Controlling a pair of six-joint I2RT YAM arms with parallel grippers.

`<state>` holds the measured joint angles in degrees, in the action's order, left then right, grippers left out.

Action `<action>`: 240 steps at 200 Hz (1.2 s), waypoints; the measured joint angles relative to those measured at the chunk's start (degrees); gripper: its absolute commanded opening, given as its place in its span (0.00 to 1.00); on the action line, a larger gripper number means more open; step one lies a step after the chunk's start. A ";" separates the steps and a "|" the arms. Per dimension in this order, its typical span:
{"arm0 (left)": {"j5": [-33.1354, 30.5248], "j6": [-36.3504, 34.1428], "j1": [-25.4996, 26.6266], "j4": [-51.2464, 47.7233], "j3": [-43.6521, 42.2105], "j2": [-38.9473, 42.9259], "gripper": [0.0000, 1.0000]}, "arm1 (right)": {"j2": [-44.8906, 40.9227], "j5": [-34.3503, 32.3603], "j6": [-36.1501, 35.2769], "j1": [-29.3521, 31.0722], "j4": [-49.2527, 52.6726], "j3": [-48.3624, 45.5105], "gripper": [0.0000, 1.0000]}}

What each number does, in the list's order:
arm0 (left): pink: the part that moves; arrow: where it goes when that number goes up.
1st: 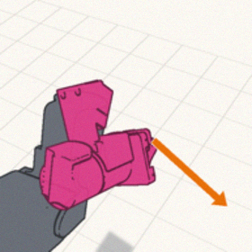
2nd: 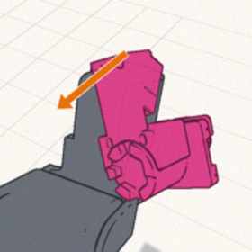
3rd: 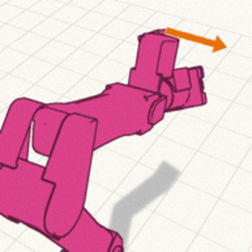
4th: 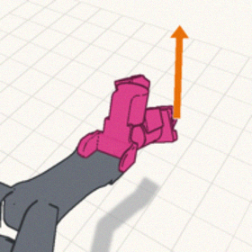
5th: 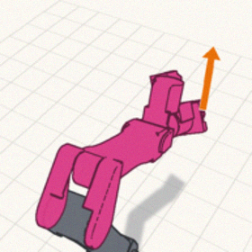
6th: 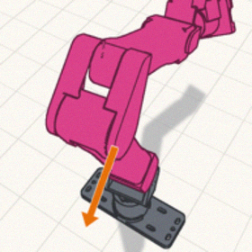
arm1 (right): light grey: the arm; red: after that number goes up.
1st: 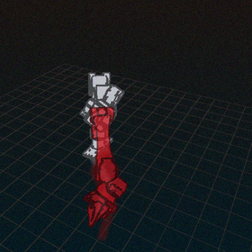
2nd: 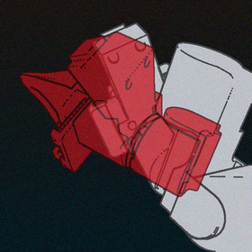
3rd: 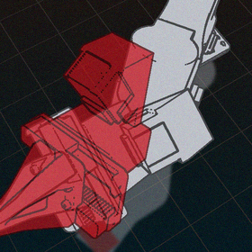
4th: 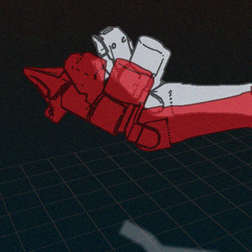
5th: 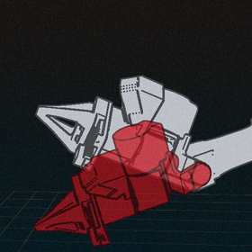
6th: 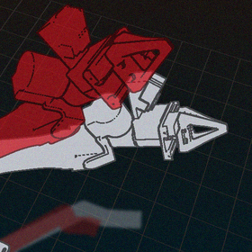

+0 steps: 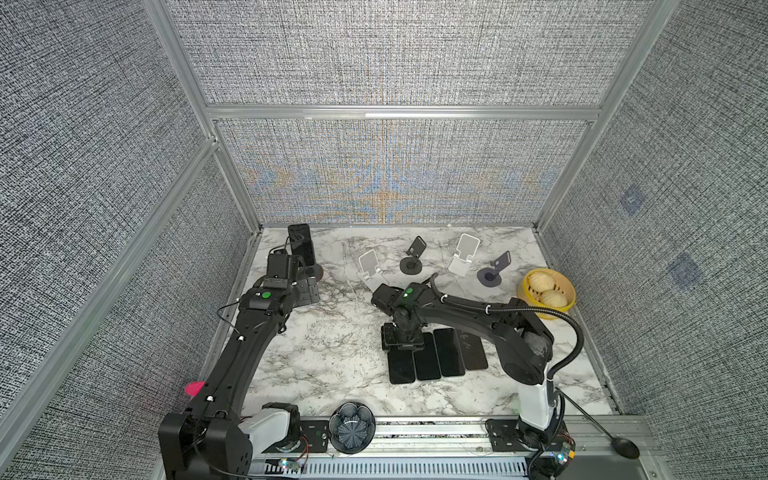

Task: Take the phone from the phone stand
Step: 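Lower the black phone flat beside the row of phones with the right gripper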

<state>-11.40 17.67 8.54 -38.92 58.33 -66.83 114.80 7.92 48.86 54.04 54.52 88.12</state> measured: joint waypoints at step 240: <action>0.66 -0.04 -0.15 0.07 0.00 -0.15 0.99 | 4.81 -1.44 -1.09 0.09 -2.51 -0.15 0.69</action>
<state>-10.74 17.63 8.38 -38.85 58.33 -66.98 119.61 6.48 47.77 54.13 52.01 87.96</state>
